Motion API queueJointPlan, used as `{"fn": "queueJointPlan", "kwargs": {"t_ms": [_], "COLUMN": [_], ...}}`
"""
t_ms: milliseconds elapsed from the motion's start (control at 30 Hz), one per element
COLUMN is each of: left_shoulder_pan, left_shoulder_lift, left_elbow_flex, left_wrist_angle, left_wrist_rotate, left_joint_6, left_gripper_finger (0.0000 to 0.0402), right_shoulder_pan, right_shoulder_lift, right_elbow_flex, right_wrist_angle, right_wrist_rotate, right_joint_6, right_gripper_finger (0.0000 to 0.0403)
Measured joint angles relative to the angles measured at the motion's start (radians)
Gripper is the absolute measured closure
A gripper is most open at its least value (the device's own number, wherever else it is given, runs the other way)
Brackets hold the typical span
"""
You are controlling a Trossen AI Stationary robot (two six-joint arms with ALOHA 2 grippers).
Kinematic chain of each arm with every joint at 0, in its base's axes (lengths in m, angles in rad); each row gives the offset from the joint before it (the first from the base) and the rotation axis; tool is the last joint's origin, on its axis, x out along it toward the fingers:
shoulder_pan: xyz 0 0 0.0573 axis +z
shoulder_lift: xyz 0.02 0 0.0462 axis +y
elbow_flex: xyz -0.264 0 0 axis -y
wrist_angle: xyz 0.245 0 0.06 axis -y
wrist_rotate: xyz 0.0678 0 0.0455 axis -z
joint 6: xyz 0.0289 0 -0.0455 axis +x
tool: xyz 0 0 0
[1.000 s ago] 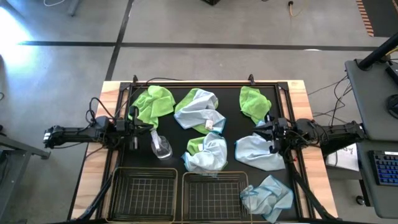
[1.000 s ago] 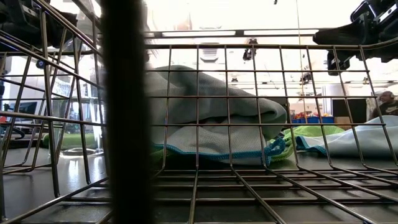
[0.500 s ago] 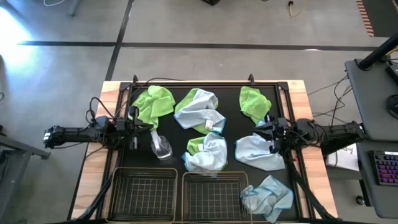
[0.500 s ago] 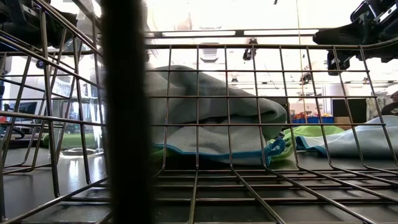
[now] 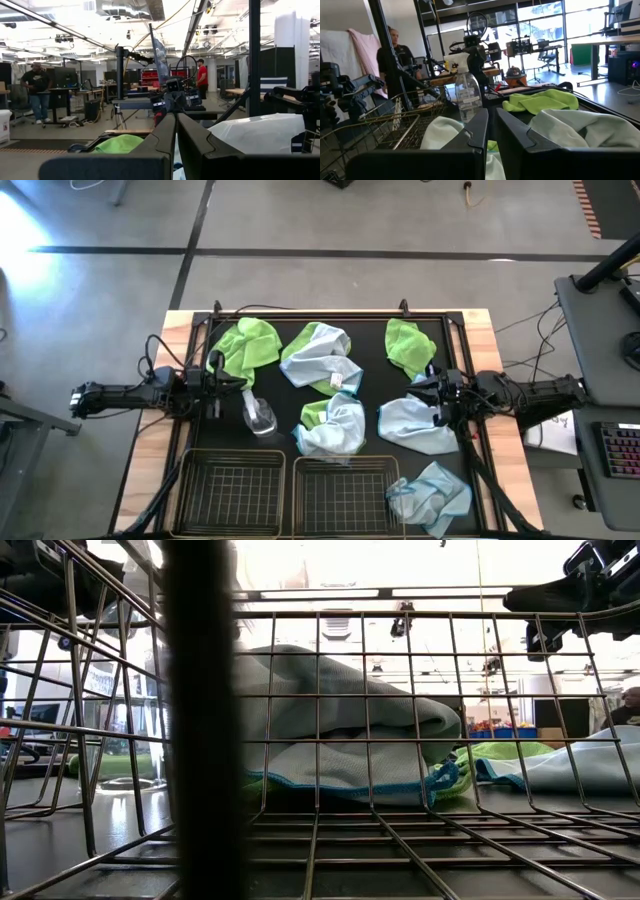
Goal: Sort microfiber towel by color & place in baskets
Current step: Put the green microfiber cloth into the right wire basket
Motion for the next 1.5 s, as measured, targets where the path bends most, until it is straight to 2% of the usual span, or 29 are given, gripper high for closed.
{"fn": "queueJointPlan", "kwargs": {"t_ms": [1300, 1500], "left_shoulder_pan": [0.0, 0.0], "left_shoulder_lift": [0.0, 0.0], "left_elbow_flex": [0.0, 0.0], "left_wrist_angle": [0.002, 0.003], "left_wrist_rotate": [0.001, 0.002], "left_joint_6": [0.001, 0.001], "left_gripper_finger": [0.04, 0.04], "right_shoulder_pan": [0.0, 0.0], "right_shoulder_lift": [0.0, 0.0], "right_elbow_flex": [0.0, 0.0], "right_wrist_angle": [0.007, 0.011], "right_wrist_rotate": [0.0, 0.002], "right_joint_6": [0.018, 0.082], "right_gripper_finger": [0.0374, 0.0374]}}
